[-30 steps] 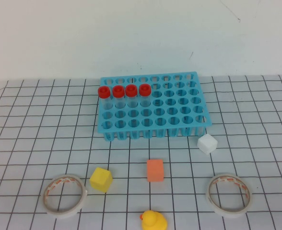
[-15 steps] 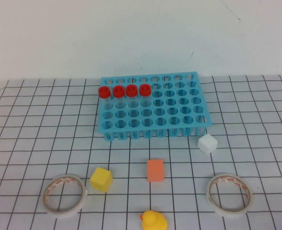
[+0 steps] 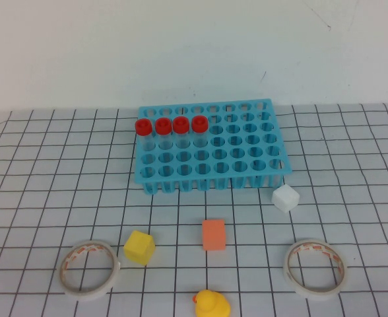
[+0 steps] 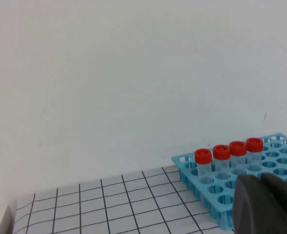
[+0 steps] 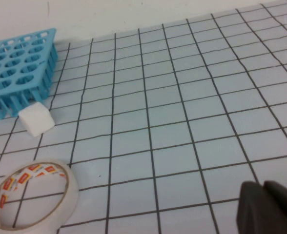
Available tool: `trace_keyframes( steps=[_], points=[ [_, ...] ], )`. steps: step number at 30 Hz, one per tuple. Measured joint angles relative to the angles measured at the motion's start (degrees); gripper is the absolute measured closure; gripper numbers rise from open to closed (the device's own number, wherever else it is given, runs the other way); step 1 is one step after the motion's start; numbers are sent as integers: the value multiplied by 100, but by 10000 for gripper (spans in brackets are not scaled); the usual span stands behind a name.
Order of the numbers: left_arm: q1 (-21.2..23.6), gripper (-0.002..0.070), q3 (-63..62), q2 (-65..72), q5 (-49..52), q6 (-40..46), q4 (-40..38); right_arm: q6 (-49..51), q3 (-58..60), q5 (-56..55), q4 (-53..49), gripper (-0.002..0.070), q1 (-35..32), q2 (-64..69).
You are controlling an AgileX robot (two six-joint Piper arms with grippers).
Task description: Place the test tubes
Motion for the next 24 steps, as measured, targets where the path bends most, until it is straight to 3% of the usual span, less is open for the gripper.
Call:
trace_keyframes(
  steps=[7,24],
  points=[
    [0,677,0,0,0,0,0,117,-13,29,-106,678,9,0],
    [0,676,0,0,0,0,0,-802,-15,77,-147,678,9,0]
  ],
)
